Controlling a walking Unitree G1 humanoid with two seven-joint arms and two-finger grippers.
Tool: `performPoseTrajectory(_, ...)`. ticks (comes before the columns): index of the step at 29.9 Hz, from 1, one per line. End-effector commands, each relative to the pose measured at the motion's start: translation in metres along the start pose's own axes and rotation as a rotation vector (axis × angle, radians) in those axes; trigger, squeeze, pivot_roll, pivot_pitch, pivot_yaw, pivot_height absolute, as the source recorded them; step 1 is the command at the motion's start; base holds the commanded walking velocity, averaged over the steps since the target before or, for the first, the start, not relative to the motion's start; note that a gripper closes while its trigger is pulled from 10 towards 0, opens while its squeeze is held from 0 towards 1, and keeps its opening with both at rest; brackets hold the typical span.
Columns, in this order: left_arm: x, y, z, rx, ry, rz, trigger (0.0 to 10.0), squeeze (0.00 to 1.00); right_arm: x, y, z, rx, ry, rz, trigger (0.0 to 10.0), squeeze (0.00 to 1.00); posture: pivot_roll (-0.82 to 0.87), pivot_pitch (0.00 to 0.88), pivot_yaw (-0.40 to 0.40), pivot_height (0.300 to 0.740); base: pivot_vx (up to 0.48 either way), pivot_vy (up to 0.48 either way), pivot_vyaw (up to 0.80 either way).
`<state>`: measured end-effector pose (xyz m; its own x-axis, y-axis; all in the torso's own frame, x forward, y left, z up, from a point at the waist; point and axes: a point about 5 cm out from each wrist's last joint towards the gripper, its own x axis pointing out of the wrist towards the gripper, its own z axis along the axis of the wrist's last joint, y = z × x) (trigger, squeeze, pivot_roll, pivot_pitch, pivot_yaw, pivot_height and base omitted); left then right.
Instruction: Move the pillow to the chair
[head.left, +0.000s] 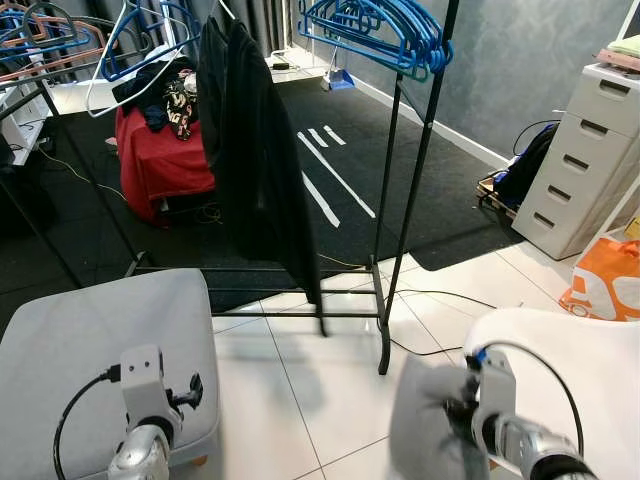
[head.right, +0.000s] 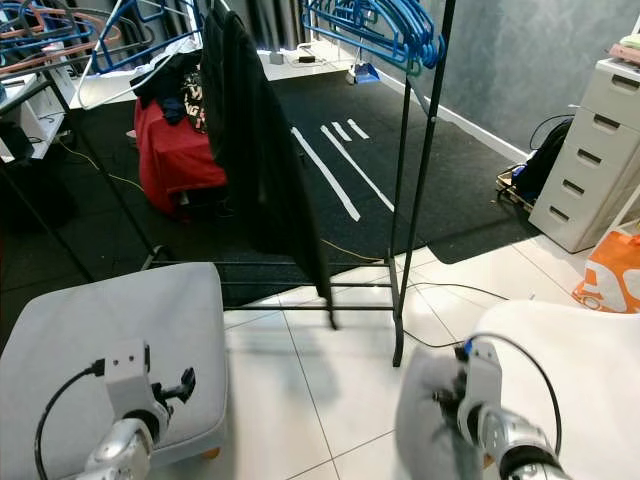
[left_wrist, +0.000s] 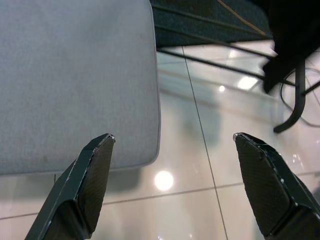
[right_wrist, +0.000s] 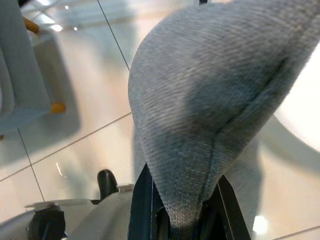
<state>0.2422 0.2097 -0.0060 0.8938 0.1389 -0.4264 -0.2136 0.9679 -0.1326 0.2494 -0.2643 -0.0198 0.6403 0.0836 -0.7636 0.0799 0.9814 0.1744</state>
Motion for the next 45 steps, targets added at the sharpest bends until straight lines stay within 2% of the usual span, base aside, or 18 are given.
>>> performPoseTrajectory(1, -0.001, 0.001, -0.005, 0.019, 0.009, 0.002, 10.0, 0.00, 0.000, 0.003, 0.015, -0.031, -0.073, 0.008, 10.0, 0.00, -0.22, 0.000, 0.004, 0.740, 0.000, 0.000, 0.00)
performPoseTrajectory(6, -0.008, -0.004, -0.025, 0.020, 0.069, -0.034, 10.0, 0.00, -0.001, -0.002, 0.009, 0.018, -0.111, -0.007, 10.0, 0.00, -0.22, 0.000, 0.006, 0.740, 0.000, -0.096, 0.00)
performPoseTrajectory(17, -0.007, -0.001, -0.026, -0.017, 0.063, -0.021, 10.0, 0.00, -0.003, -0.002, 0.018, 0.013, -0.179, 0.000, 10.0, 0.00, -0.21, 0.000, 0.003, 0.740, 0.000, -0.480, 0.00)
performPoseTrajectory(18, -0.007, 0.000, -0.027, -0.016, 0.062, -0.021, 10.0, 0.00, -0.004, -0.002, 0.028, 0.026, -0.228, 0.015, 10.0, 0.00, -0.21, 0.000, 0.005, 0.740, 0.000, -0.480, 0.00)
performPoseTrajectory(21, -0.007, 0.000, -0.027, -0.016, 0.061, -0.021, 10.0, 0.00, -0.005, -0.002, 0.035, 0.033, -0.257, 0.024, 10.0, 0.00, -0.21, 0.000, 0.005, 0.740, 0.000, -0.480, 0.00)
performPoseTrajectory(25, -0.007, 0.003, -0.026, -0.023, 0.048, -0.010, 10.0, 0.00, -0.020, -0.002, 0.090, 0.069, -0.476, 0.084, 10.0, 0.00, -0.22, 0.000, 0.008, 0.740, 0.000, -0.240, 0.00)
performPoseTrajectory(28, -0.006, 0.004, -0.025, -0.027, 0.045, -0.008, 10.0, 0.00, -0.022, -0.003, 0.095, 0.072, -0.497, 0.089, 10.0, 0.00, -0.22, 0.000, 0.008, 0.740, 0.000, 0.000, 0.00)
performPoseTrajectory(30, -0.005, 0.006, -0.022, -0.023, 0.033, -0.003, 10.0, 0.00, -0.035, -0.007, 0.125, 0.067, -0.596, 0.069, 10.0, 0.00, -0.22, 0.000, 0.007, 0.740, 0.000, 0.000, 0.00)
performPoseTrajectory(31, -0.005, 0.006, -0.022, -0.023, 0.033, -0.003, 10.0, 0.00, -0.035, -0.007, 0.125, 0.067, -0.596, 0.069, 10.0, 0.00, -0.22, 0.000, 0.007, 0.740, 0.000, 0.000, 0.00)
performPoseTrajectory(34, -0.004, 0.008, -0.017, -0.020, 0.017, 0.000, 10.0, 0.00, -0.049, -0.015, 0.152, 0.040, -0.675, -0.006, 10.0, 0.00, -0.22, 0.000, 0.007, 0.740, 0.000, 0.000, -0.39)
performPoseTrajectory(35, -0.004, 0.008, -0.017, -0.020, 0.017, 0.000, 10.0, 0.00, -0.049, -0.015, 0.152, 0.040, -0.675, -0.006, 10.0, 0.00, -0.22, 0.000, 0.007, 0.740, 0.000, 0.000, -0.58)
performPoseTrajectory(38, -0.003, 0.007, -0.014, -0.019, 0.003, -0.004, 10.0, 0.00, -0.054, -0.031, 0.153, 0.010, -0.634, -0.192, 10.0, 0.00, -0.22, 0.000, 0.009, 0.740, 0.000, 0.000, -0.74)
performPoseTrajectory(41, -0.003, 0.007, -0.014, -0.019, 0.003, -0.004, 10.0, 0.00, -0.054, -0.031, 0.153, 0.010, -0.634, -0.192, 10.0, 0.00, -0.22, 0.000, 0.009, 0.740, 0.000, 0.000, -0.73)
performPoseTrajectory(42, -0.002, 0.007, -0.013, -0.018, -0.001, -0.005, 10.0, 0.00, -0.054, -0.035, 0.151, 0.004, -0.614, -0.243, 10.0, 0.00, -0.22, 0.000, 0.009, 0.740, 0.000, 0.000, -0.73)
performPoseTrajectory(43, -0.002, 0.007, -0.012, -0.018, -0.005, -0.008, 10.0, 0.00, -0.049, -0.037, 0.140, -0.002, -0.545, -0.272, 10.0, 0.00, -0.23, 0.000, 0.011, 0.740, 0.000, 0.000, -0.72)
performPoseTrajectory(44, -0.002, 0.007, -0.012, -0.018, -0.005, -0.008, 10.0, 0.00, -0.049, -0.037, 0.140, -0.002, -0.545, -0.272, 10.0, 0.00, -0.23, 0.000, 0.011, 0.740, 0.000, 0.000, -0.72)
performPoseTrajectory(45, -0.002, 0.007, -0.011, -0.018, -0.008, -0.011, 10.0, 0.00, -0.043, -0.037, 0.129, -0.020, -0.474, -0.294, 10.0, 0.00, -0.23, 0.000, 0.013, 0.740, 0.000, 0.000, -0.70)
